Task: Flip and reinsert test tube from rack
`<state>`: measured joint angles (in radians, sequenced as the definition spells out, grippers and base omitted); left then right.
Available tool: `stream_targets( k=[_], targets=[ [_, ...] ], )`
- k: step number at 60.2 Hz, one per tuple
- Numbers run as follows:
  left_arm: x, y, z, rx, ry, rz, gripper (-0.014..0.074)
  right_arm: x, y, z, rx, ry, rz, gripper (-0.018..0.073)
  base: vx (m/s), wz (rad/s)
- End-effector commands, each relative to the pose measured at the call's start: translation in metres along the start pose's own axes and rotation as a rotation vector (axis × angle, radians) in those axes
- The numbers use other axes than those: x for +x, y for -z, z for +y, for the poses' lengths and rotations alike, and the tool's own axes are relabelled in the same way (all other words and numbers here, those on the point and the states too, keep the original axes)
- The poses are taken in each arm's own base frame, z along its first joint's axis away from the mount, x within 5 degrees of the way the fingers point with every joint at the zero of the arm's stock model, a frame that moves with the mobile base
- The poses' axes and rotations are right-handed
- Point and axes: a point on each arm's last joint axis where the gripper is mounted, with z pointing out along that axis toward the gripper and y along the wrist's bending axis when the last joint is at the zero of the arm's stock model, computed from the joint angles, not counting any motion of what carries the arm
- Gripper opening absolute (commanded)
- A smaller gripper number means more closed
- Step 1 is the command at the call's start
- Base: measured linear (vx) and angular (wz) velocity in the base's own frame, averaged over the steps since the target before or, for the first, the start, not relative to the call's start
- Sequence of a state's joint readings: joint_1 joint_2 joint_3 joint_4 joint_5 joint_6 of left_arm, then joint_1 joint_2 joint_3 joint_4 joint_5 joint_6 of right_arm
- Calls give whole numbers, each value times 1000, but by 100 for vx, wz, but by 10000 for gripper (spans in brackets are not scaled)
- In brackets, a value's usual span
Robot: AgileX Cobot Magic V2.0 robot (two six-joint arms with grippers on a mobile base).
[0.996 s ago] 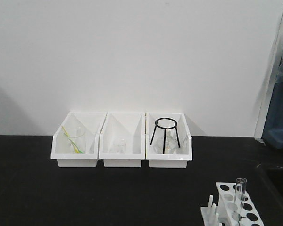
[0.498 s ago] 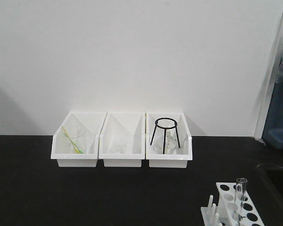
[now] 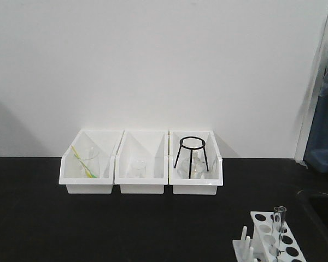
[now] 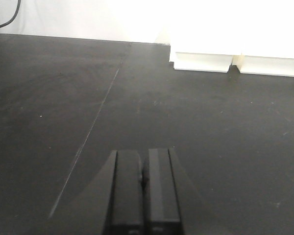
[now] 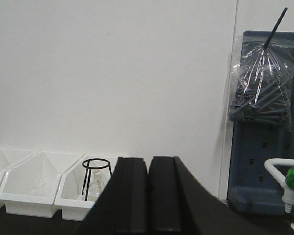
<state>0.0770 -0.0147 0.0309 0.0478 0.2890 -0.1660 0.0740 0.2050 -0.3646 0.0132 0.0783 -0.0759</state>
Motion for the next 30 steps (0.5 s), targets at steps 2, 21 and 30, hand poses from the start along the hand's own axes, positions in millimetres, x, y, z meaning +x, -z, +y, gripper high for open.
stream_targets(
  k=[2, 21, 30],
  targets=[
    [-8, 1, -2, 23, 3, -96, -6, -20, -19, -2, 8, 6, -41, -5, 0, 0],
    [-8, 1, -2, 23, 3, -96, -6, 9, -64, 0, -2, -27, 173, 53, 0, 0],
    [-8, 1, -2, 23, 3, -96, -6, 16, -76, 0, -1, -26, 197, 177, 0, 0]
  ],
)
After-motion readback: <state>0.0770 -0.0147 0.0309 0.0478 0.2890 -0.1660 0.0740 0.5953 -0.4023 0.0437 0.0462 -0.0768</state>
